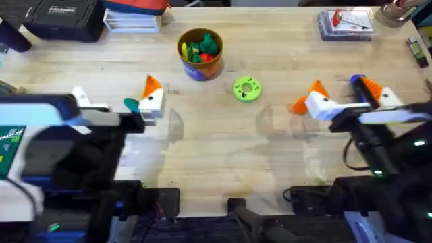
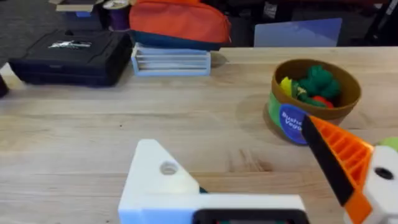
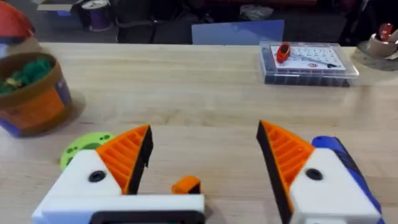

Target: Pick up the gripper from the table and insert it into the empty holder that is missing its gripper. Then pick up a screw, insert it into the mounting hole, and use the screwdriver to tighten it. Finally, clean up the table by picking up the vegetable and placing it into the bucket.

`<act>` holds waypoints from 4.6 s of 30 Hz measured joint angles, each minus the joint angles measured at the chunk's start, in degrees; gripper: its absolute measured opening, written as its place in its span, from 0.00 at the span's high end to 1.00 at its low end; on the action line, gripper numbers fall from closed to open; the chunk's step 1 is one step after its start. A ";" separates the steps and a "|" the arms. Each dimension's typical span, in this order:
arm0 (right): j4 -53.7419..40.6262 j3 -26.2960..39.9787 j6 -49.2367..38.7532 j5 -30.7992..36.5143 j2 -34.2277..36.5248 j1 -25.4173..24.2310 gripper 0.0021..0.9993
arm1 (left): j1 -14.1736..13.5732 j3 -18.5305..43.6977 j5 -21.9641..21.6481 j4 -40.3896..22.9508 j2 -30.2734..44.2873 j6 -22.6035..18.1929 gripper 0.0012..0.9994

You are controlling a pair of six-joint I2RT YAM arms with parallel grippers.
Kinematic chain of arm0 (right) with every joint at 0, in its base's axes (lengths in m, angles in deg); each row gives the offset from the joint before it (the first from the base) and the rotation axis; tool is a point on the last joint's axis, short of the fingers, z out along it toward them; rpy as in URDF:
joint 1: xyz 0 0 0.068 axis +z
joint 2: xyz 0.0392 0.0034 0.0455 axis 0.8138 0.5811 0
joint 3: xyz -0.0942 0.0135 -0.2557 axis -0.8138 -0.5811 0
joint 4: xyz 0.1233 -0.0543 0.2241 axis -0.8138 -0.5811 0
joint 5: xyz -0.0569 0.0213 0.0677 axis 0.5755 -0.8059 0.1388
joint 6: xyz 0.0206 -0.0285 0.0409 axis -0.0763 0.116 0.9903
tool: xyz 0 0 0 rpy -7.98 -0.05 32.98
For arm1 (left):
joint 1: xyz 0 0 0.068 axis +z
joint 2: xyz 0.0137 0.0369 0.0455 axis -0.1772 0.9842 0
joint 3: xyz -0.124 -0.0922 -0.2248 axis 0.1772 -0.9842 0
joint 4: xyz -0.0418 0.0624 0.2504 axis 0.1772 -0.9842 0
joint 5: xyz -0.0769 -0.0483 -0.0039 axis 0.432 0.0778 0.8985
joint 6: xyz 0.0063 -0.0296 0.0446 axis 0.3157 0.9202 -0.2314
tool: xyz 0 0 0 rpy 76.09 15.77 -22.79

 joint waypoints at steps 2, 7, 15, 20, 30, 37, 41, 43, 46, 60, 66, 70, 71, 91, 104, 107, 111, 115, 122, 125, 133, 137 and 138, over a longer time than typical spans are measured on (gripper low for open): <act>-4.59 5.68 0.63 -0.34 2.90 0.00 0.01 | 0.00 5.39 -0.77 -3.81 3.31 0.00 0.01; -17.86 20.41 1.42 -1.33 12.97 0.00 0.01 | 0.00 21.36 -5.50 -16.91 17.79 0.00 0.01; -28.18 34.14 1.65 -1.94 29.81 0.00 0.01 | 0.00 36.37 -5.54 -29.89 46.52 2.81 0.01; -28.44 34.14 1.65 -1.94 30.67 0.00 0.01 | 0.00 36.37 -2.43 -32.11 53.84 10.07 0.01; -28.37 34.14 1.65 -1.97 30.58 0.00 0.01 | 0.00 36.37 -2.59 -31.69 58.62 19.80 0.81; -28.44 34.14 1.65 -1.97 30.58 0.00 0.01 | -1.78 36.37 -1.69 -31.37 53.90 16.97 0.02; -28.42 34.14 1.65 -1.97 30.58 0.00 0.01 | -7.26 36.37 4.07 -28.38 48.61 9.04 0.01; -28.42 34.14 1.65 -1.97 30.58 0.00 0.01 | -10.26 36.37 7.74 -24.90 46.19 6.25 0.01; -28.42 34.14 1.65 -1.97 30.58 0.00 0.01 | -14.10 36.37 12.61 -18.18 43.13 3.72 0.01; -28.42 34.14 1.65 -1.97 30.58 0.00 0.01 | -16.83 36.63 17.73 -16.83 40.46 1.62 0.01; -28.42 34.14 1.65 -1.97 30.58 0.00 0.01 | -16.98 36.63 17.00 -16.92 39.17 1.21 0.01; -28.42 34.14 1.65 -1.97 30.58 0.00 0.01 | -16.98 35.07 16.50 -16.79 32.41 -1.14 0.01; -28.42 34.14 1.65 -1.97 30.58 0.00 0.01 | -16.98 33.79 16.46 -16.64 29.31 -1.71 0.01; -28.43 34.14 1.67 -1.99 30.58 0.00 0.01 | -15.33 -3.15 21.55 8.81 -3.11 -3.89 0.01; -28.44 34.14 1.67 -2.12 30.58 0.00 0.01 | -9.67 -10.87 27.95 19.85 -3.12 -3.90 0.01; -28.44 34.14 1.68 -2.12 30.58 0.00 0.01 | -8.40 -10.87 28.78 15.78 -3.12 -3.91 0.01; -28.42 34.14 1.69 -2.12 30.58 0.00 0.01 | -6.73 -10.80 30.82 13.57 -3.12 -3.89 0.01; -28.44 34.14 1.67 -2.12 30.58 0.00 0.01 | -6.67 -10.80 32.80 13.57 -3.12 -3.84 0.01; -28.44 34.14 1.69 -2.12 30.58 0.00 0.01 | -6.69 -10.76 41.33 13.13 -3.12 0.85 0.01; -28.44 34.14 1.69 -2.12 30.58 0.00 0.01 | -6.67 -10.76 43.62 13.00 -3.12 2.17 0.01; -28.44 34.14 1.67 -2.12 30.58 0.00 0.01 | -6.69 -10.76 45.69 12.89 -3.12 3.13 0.01; -28.44 34.14 1.69 -2.12 30.58 0.00 0.01 | -6.68 -10.76 45.75 12.87 -3.12 3.31 0.01; -28.44 34.14 1.67 -2.12 30.58 0.00 0.01 | -6.69 -10.76 45.75 12.87 -3.12 3.32 0.01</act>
